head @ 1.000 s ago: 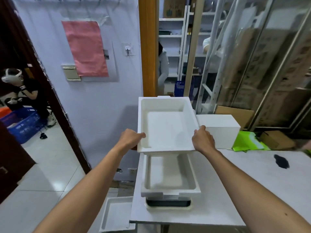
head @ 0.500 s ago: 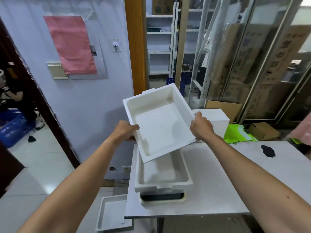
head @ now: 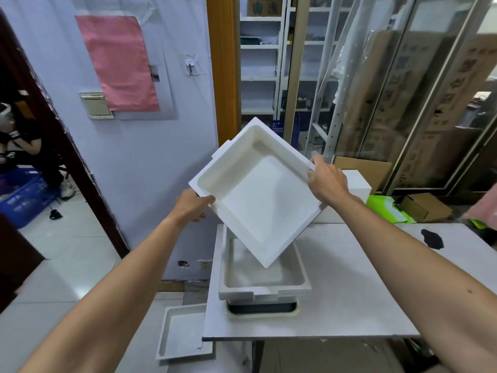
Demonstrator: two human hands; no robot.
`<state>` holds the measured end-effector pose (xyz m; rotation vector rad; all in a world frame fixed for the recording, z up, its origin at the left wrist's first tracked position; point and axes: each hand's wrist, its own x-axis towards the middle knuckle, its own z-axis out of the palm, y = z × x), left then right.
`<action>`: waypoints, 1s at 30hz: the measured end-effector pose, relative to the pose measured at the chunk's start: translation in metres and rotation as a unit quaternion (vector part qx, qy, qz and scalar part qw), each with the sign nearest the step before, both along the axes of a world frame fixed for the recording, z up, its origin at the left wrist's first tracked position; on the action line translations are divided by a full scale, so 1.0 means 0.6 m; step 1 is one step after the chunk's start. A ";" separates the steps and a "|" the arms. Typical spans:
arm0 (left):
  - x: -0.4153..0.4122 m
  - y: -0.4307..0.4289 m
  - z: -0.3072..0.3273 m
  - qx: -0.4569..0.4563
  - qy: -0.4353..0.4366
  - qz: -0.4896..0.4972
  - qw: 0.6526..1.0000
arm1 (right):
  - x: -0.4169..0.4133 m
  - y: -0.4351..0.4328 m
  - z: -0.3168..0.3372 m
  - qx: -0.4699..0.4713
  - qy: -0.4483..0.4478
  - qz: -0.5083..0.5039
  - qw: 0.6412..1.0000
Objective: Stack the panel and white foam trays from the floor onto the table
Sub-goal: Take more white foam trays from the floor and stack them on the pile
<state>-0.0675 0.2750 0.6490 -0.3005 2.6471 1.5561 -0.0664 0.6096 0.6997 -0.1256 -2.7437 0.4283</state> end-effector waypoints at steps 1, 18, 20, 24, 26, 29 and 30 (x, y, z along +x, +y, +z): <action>-0.001 -0.006 -0.003 -0.008 0.002 0.003 1.000 | 0.000 -0.001 0.003 0.007 0.006 0.009 1.000; 0.010 -0.011 -0.062 -0.027 0.148 0.031 0.988 | -0.002 -0.042 -0.028 0.016 0.012 0.124 0.992; 0.012 -0.010 -0.068 0.001 0.141 0.044 0.989 | -0.003 -0.044 -0.032 -0.011 0.032 0.100 0.994; 0.017 -0.014 -0.084 0.067 0.113 0.086 0.988 | 0.003 -0.042 -0.035 -0.136 0.086 0.014 0.987; 0.022 -0.014 -0.089 0.109 0.102 0.114 0.982 | 0.004 -0.039 -0.038 -0.212 0.051 -0.025 0.976; 0.037 -0.001 -0.090 0.187 0.088 0.160 0.965 | 0.004 -0.030 -0.048 -0.297 -0.083 -0.028 0.951; 0.043 0.006 -0.092 0.213 0.079 0.172 0.959 | 0.006 -0.029 -0.053 -0.313 -0.130 -0.012 0.941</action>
